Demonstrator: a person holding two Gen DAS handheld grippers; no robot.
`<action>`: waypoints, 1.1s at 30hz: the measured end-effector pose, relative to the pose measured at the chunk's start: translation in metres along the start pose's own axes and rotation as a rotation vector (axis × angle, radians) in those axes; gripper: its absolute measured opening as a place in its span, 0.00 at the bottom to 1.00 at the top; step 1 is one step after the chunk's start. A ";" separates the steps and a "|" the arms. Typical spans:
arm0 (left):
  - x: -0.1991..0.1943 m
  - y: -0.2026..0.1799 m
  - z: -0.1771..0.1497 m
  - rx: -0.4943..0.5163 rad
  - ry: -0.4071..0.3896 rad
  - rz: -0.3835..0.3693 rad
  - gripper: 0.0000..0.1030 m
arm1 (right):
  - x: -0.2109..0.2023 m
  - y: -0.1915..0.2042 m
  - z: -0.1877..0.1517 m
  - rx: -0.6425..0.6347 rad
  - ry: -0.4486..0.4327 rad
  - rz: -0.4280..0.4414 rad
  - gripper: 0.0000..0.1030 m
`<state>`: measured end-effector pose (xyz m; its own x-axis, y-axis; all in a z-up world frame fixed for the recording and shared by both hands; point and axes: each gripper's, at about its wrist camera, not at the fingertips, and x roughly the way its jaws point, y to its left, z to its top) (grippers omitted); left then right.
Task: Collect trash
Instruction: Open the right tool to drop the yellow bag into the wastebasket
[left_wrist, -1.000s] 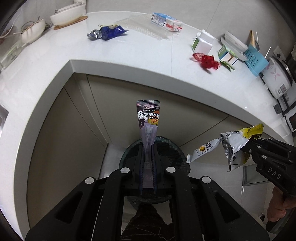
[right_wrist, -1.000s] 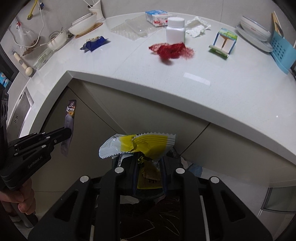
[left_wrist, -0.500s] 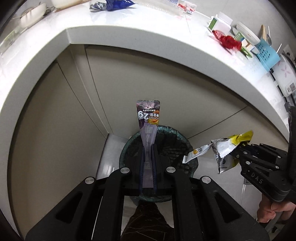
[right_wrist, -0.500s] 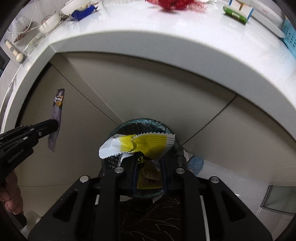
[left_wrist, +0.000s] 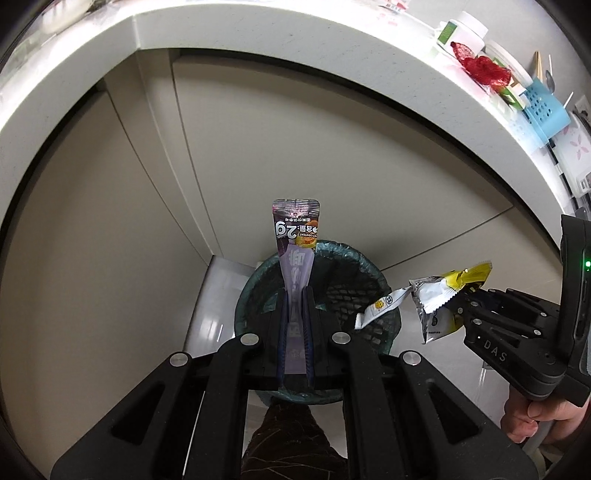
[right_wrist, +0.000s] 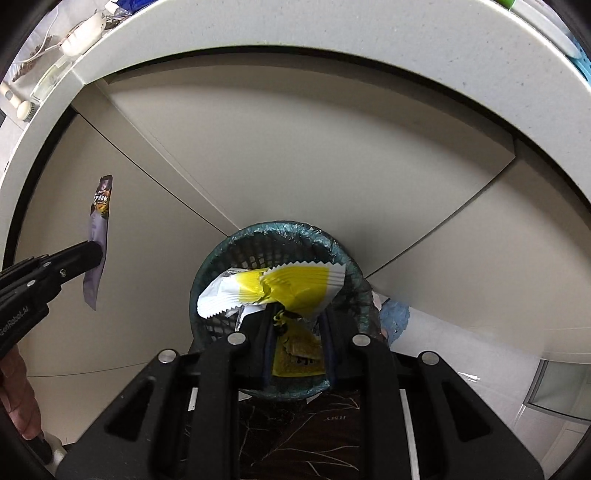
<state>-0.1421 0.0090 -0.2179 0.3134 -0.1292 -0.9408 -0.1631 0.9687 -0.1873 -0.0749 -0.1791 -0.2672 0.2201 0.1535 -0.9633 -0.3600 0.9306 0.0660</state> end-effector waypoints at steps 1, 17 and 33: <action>0.000 0.000 0.000 -0.002 0.001 0.000 0.07 | 0.002 -0.001 0.000 -0.001 0.002 0.000 0.22; 0.011 -0.003 0.000 -0.031 0.042 0.023 0.07 | 0.017 -0.005 0.001 0.004 -0.012 0.014 0.68; 0.033 -0.038 -0.003 0.057 0.070 -0.007 0.07 | -0.020 -0.042 -0.016 0.111 -0.117 -0.046 0.92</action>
<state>-0.1289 -0.0330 -0.2423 0.2481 -0.1488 -0.9572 -0.1070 0.9779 -0.1798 -0.0785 -0.2265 -0.2545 0.3403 0.1414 -0.9296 -0.2459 0.9676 0.0571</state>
